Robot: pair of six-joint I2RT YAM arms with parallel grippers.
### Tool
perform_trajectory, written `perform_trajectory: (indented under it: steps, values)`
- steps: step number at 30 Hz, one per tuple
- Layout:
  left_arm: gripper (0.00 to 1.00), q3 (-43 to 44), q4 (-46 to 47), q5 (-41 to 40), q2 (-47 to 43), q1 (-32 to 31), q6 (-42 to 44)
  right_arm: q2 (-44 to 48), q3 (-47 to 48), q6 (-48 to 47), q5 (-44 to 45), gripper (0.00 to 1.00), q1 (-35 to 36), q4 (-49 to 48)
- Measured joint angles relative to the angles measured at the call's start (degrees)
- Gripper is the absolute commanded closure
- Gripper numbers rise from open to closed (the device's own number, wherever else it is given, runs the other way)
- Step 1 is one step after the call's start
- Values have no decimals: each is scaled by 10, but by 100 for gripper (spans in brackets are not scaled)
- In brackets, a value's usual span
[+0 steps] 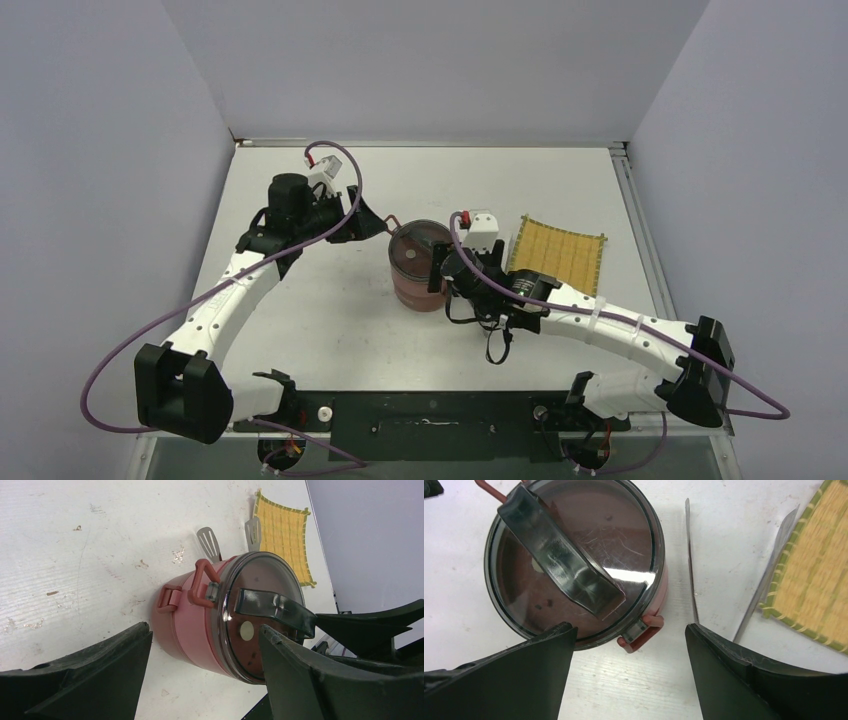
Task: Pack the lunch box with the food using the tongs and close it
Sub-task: Close the fastener on the packing box.
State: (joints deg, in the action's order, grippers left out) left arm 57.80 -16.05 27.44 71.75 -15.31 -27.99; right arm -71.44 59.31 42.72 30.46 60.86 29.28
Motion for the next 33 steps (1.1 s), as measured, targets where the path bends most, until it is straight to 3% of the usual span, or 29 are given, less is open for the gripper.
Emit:
perform_trajectory:
  steps: [11, 19, 23, 27, 33]
  values:
    - [24, 0, 0, 0, 1, 0, -1, -7, -13, 102, 1, 27, 0, -9]
    - [24, 3, 1, 1, 12, 0, -3, 7, -61, 166, -3, 31, 0, -72]
    - [24, 6, 1, 1, 16, 0, -4, 30, -108, 196, -9, 45, -1, -131]
    - [24, 22, 1, 5, 31, 0, -9, 46, -137, 201, -16, 54, -14, -172]
    - [24, 26, 4, 5, 35, 0, -15, 48, -153, 144, -51, 56, -65, -225]
